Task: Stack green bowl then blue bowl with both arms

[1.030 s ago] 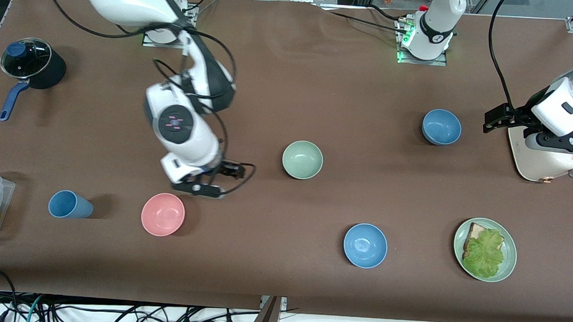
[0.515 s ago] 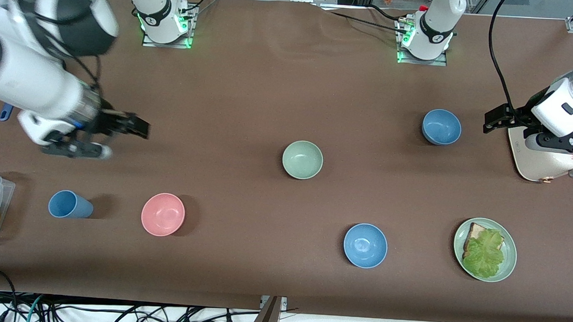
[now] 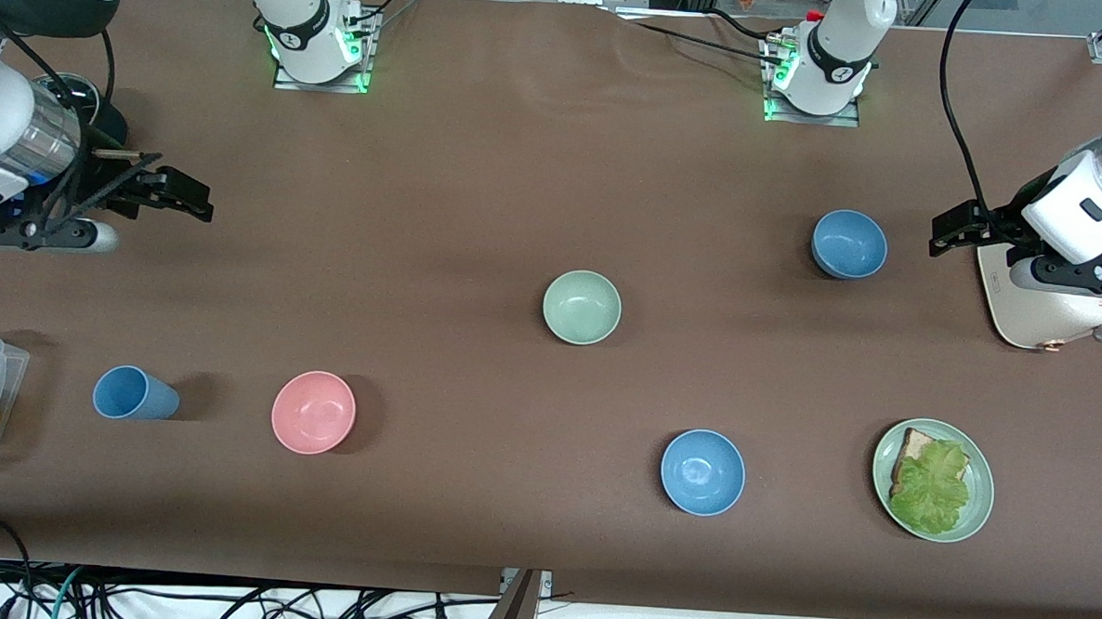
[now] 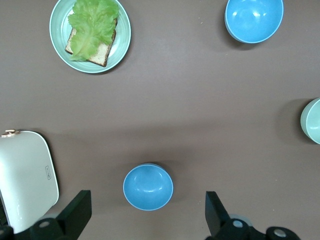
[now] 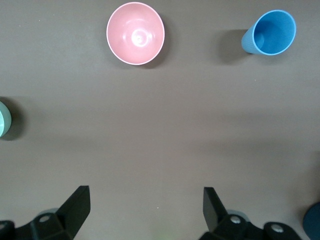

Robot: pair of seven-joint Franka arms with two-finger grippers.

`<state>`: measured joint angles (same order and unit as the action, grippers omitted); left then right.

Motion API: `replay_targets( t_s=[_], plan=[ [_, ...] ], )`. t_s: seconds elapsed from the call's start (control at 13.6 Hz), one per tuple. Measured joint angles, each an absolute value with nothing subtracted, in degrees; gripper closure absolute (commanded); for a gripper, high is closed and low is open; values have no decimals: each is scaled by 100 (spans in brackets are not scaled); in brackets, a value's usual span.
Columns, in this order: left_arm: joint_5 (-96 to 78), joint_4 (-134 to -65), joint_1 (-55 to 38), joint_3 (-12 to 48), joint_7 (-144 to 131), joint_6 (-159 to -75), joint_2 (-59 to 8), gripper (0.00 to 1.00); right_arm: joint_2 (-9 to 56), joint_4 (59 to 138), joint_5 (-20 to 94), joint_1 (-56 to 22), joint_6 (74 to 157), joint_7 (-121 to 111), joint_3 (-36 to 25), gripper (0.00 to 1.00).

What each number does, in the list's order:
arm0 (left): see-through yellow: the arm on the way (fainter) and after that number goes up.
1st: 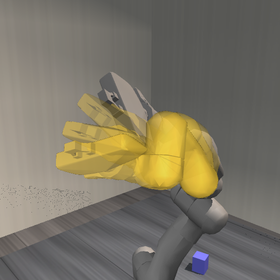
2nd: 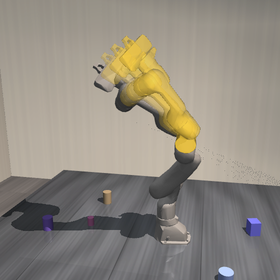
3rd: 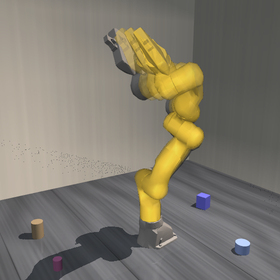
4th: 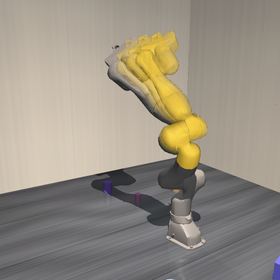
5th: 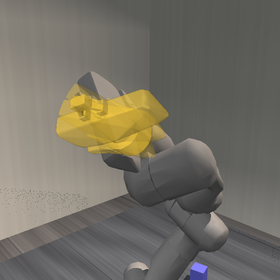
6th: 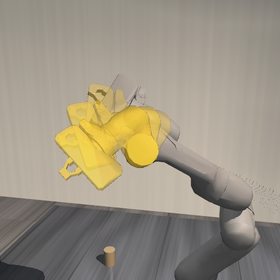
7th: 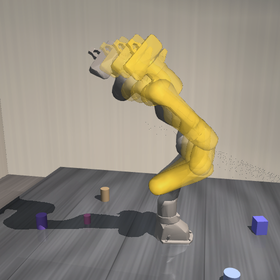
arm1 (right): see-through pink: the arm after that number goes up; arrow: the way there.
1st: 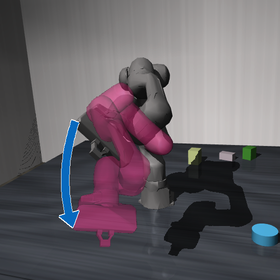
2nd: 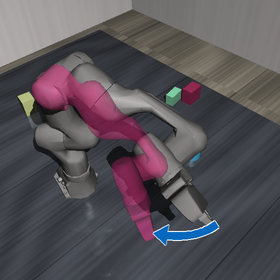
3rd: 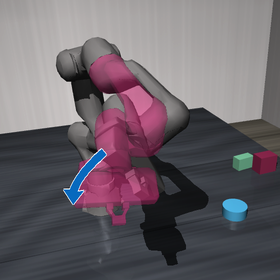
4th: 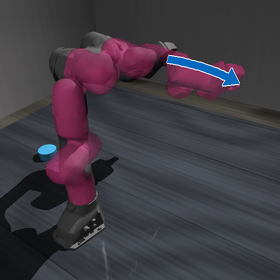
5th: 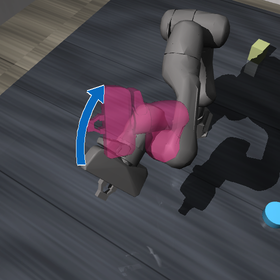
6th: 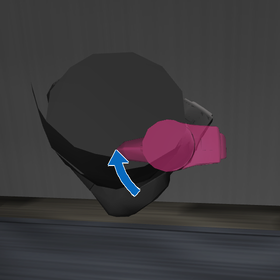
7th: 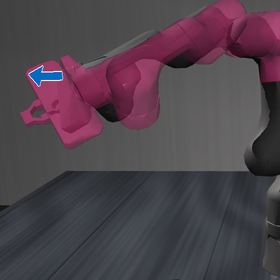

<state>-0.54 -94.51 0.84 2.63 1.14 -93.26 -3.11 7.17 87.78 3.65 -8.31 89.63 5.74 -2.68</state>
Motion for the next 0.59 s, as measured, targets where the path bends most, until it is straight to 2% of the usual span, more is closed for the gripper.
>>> replay_targets(
  t_s=[0.59],
  plan=[
    [-54, -9451, 90, 255, 114, -9338, -313, 0, 701, 8624, 93, -839, 8910, 535, -279, 0]
  ],
)
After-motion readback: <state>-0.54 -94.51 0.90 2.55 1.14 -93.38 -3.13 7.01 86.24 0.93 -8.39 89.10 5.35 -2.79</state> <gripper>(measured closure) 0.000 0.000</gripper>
